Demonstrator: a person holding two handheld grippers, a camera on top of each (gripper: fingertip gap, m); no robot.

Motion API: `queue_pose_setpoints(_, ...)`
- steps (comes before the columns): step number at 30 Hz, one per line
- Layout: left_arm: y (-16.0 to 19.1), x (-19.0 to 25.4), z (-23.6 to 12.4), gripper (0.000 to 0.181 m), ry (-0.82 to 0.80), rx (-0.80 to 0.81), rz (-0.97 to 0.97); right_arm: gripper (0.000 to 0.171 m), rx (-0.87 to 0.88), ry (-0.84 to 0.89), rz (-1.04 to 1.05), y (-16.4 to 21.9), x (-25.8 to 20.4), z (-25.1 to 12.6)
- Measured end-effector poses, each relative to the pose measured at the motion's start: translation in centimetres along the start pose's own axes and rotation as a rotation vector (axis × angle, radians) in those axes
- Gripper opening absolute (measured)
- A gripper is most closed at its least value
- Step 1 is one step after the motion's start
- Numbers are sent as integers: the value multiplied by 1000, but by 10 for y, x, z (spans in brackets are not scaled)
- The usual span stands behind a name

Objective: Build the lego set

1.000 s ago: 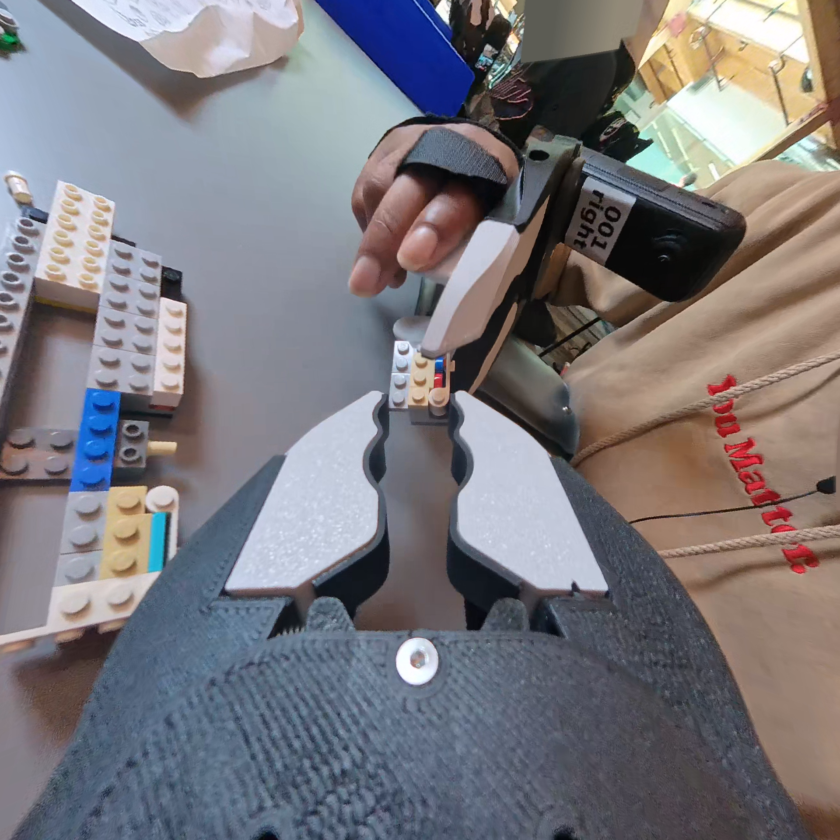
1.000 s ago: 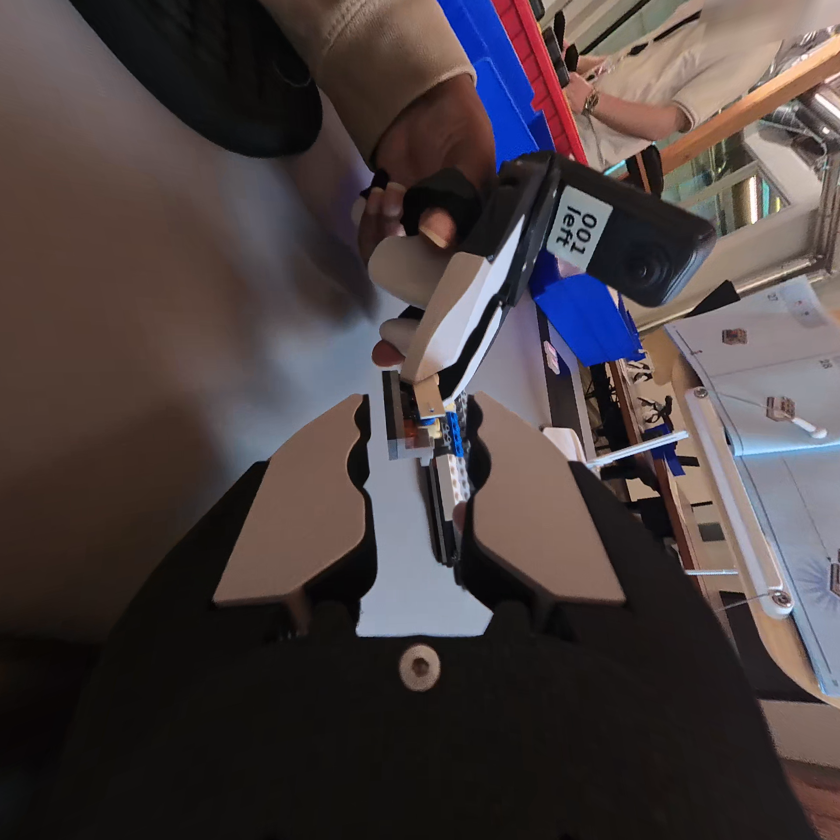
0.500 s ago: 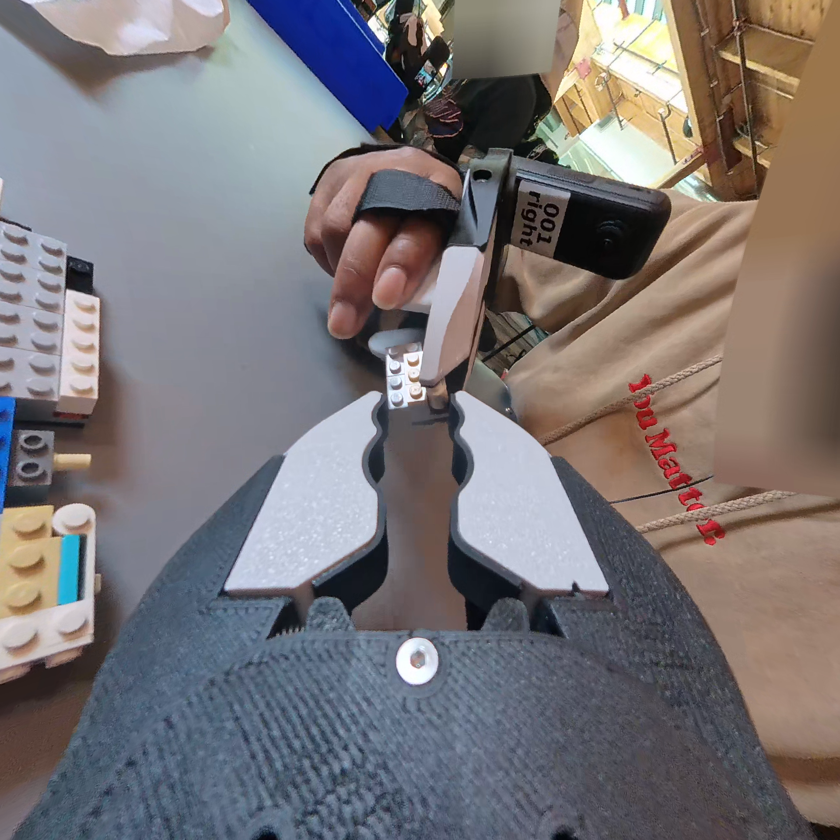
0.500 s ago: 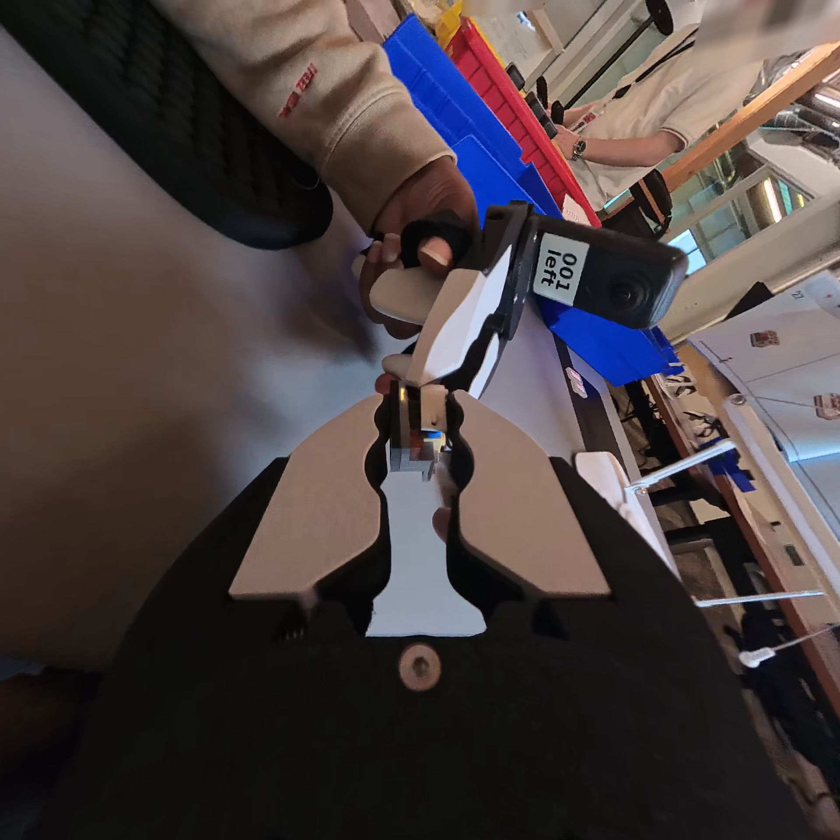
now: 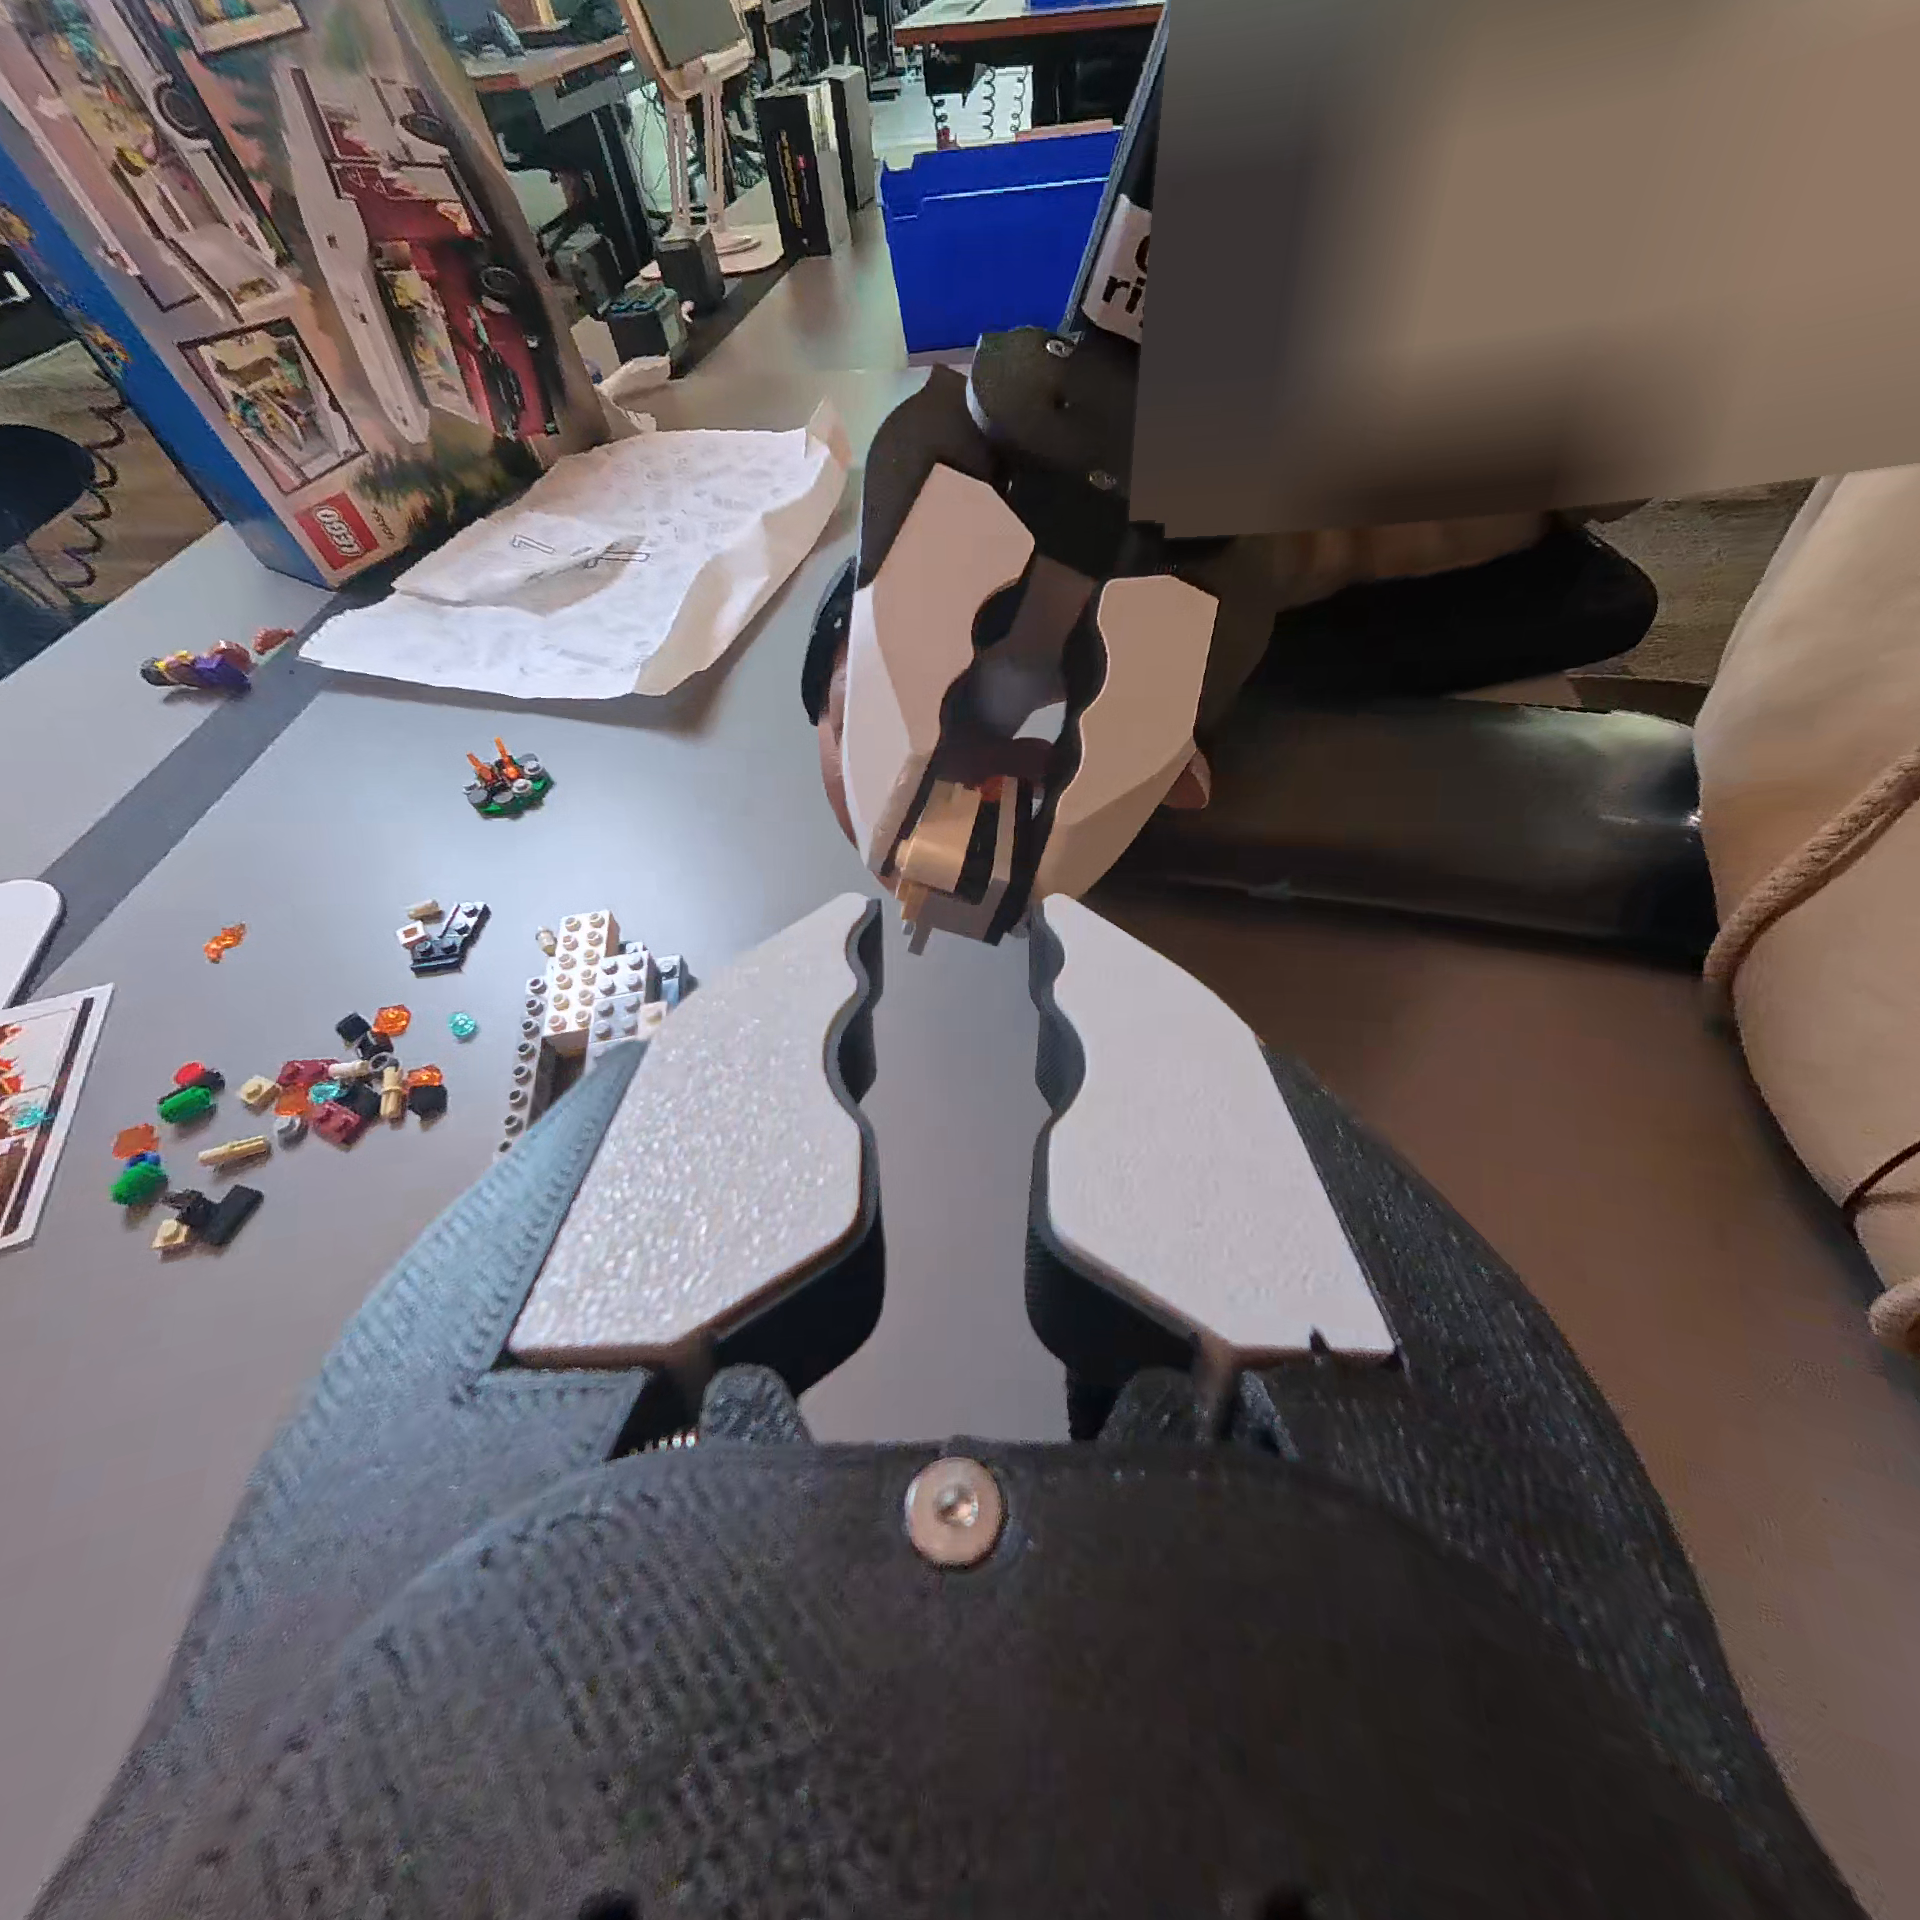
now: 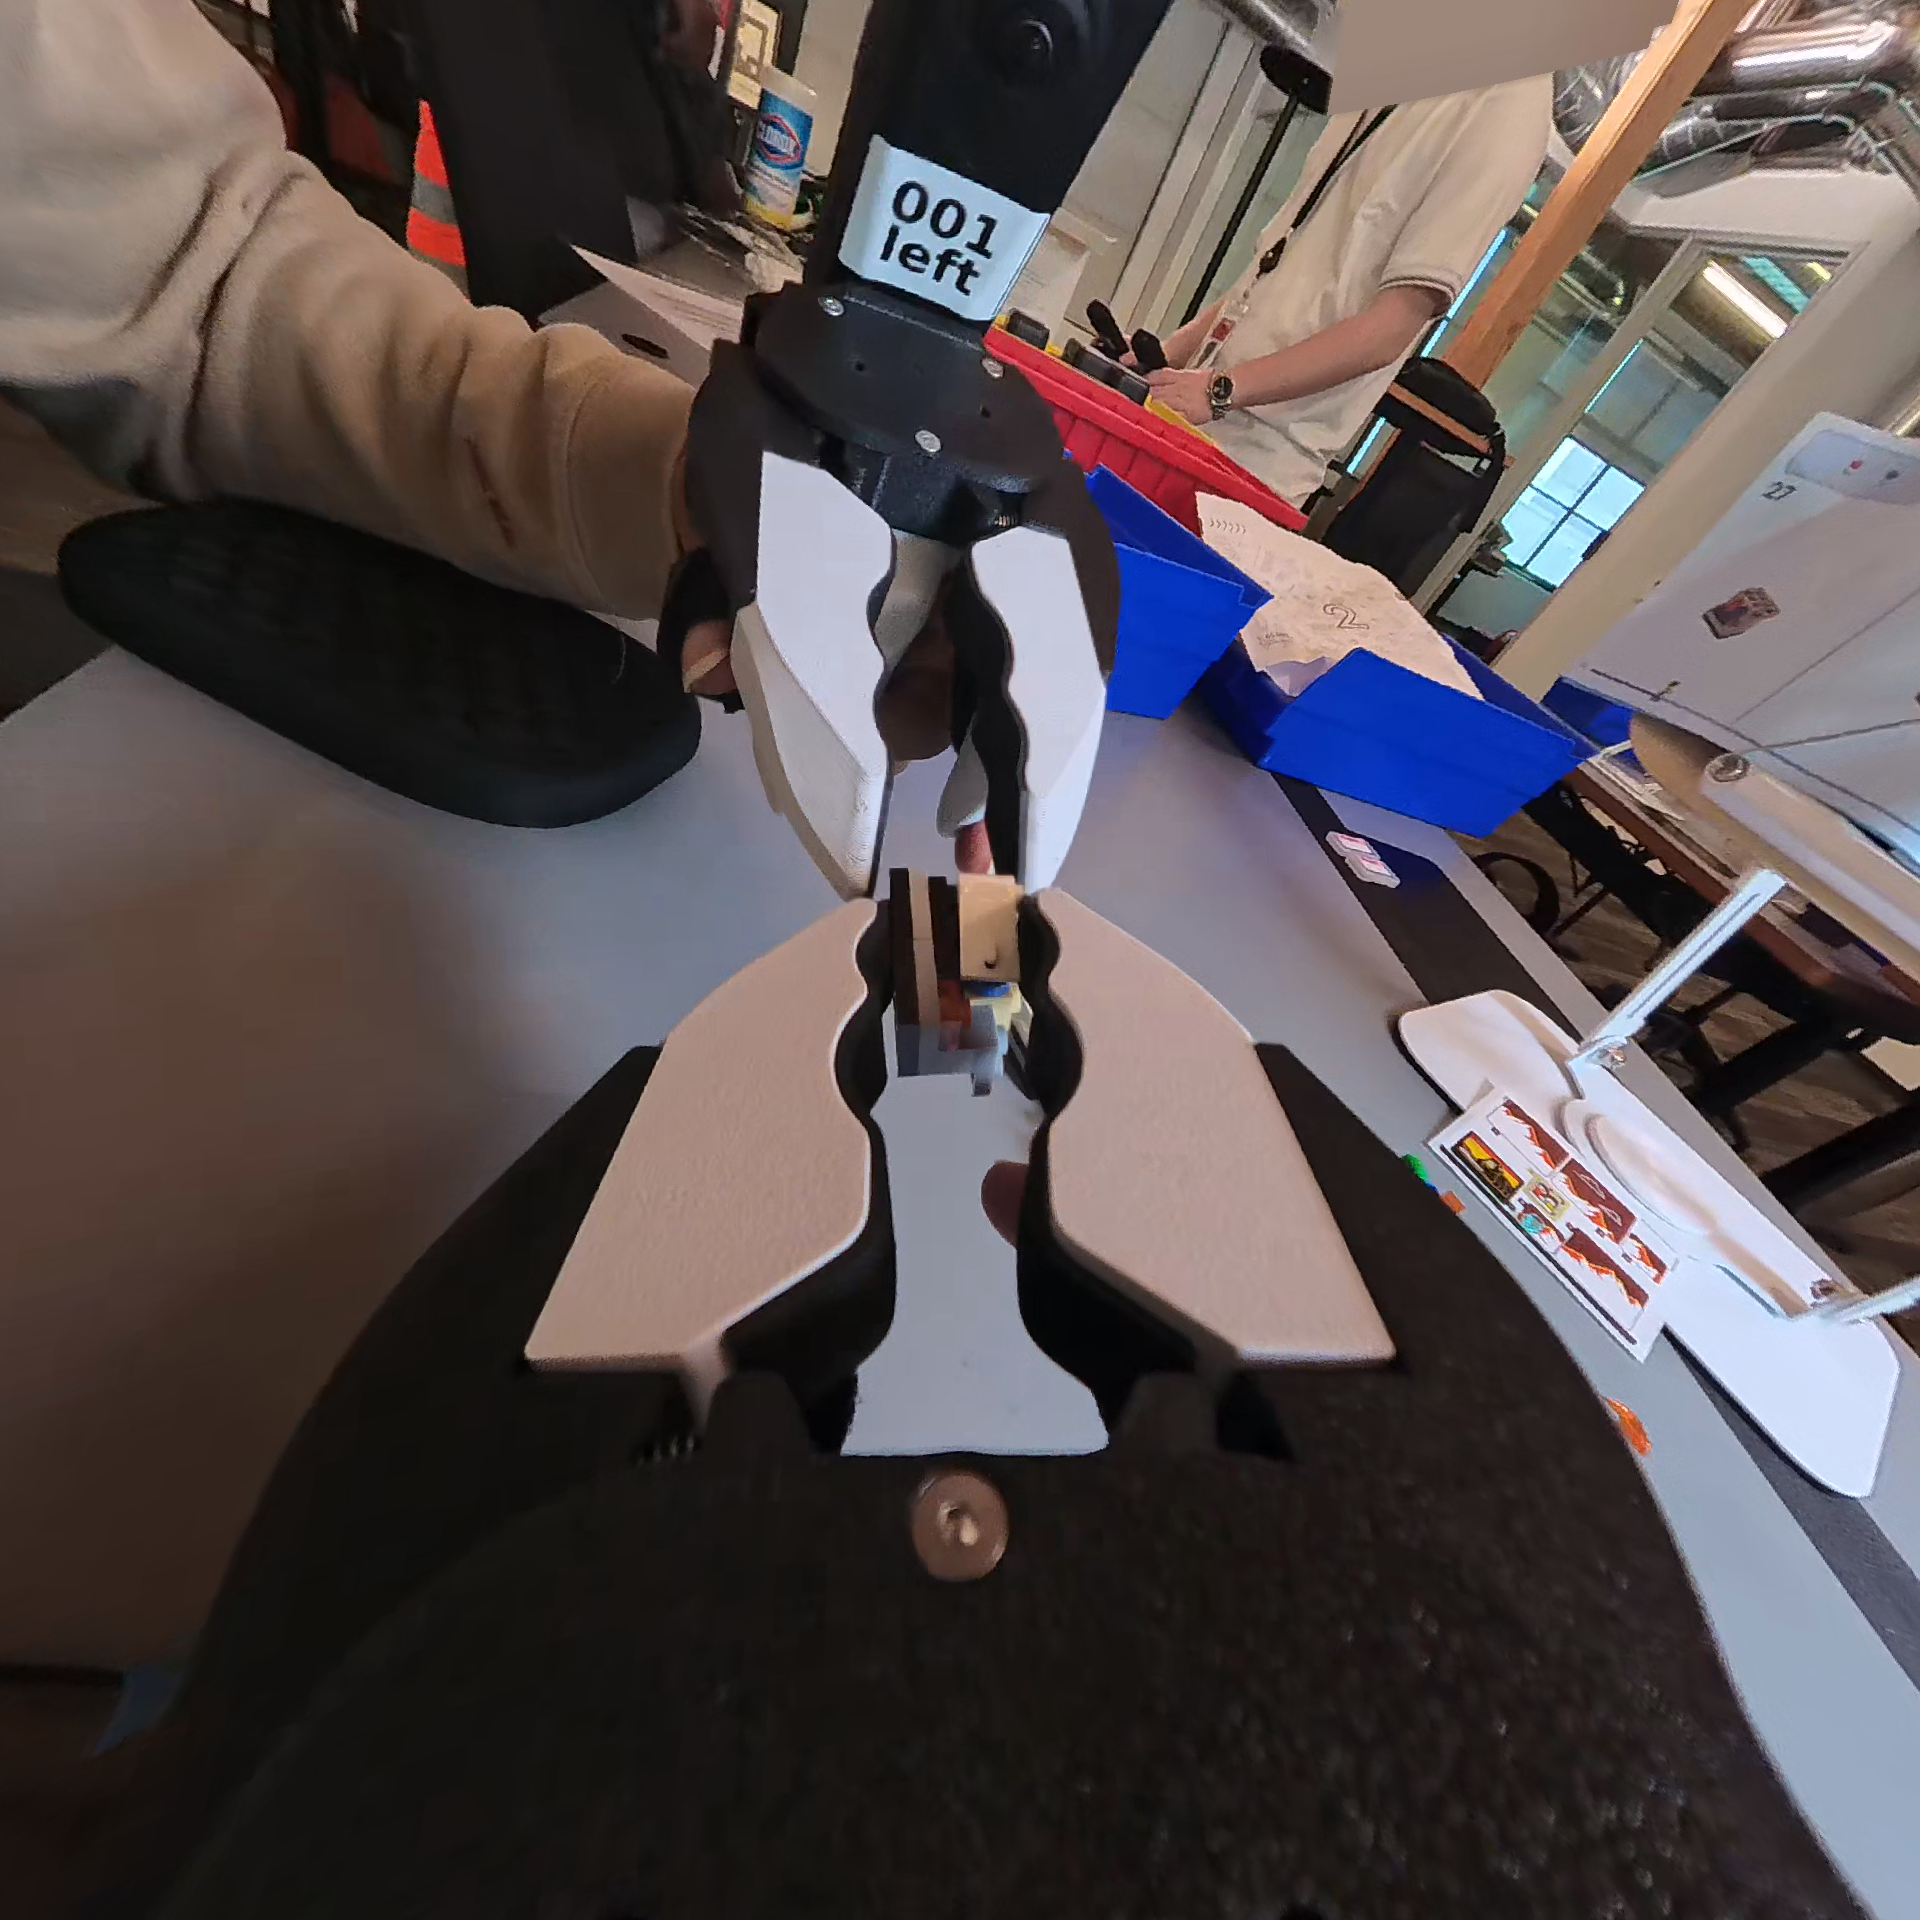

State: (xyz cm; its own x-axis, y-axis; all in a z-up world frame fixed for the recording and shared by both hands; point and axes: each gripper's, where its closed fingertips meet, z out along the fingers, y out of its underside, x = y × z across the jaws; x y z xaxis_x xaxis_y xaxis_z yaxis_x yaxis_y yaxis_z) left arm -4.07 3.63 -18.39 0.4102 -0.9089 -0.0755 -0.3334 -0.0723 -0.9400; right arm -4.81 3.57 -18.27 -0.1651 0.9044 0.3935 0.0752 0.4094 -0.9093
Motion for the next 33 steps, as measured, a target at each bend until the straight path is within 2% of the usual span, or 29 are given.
queue_pose_setpoints(10,-5,8,-1,21,23,27,41,22,-8,-25,8,-4,-5,0)
queue_pose_setpoints(20,-5,8,0,22,-33,16,156,22,-15,-85,107,-1,-7,0)
queue_pose_setpoints(33,-1,12,0,19,-7,6,143,21,-39,-117,123,1,-12,1)
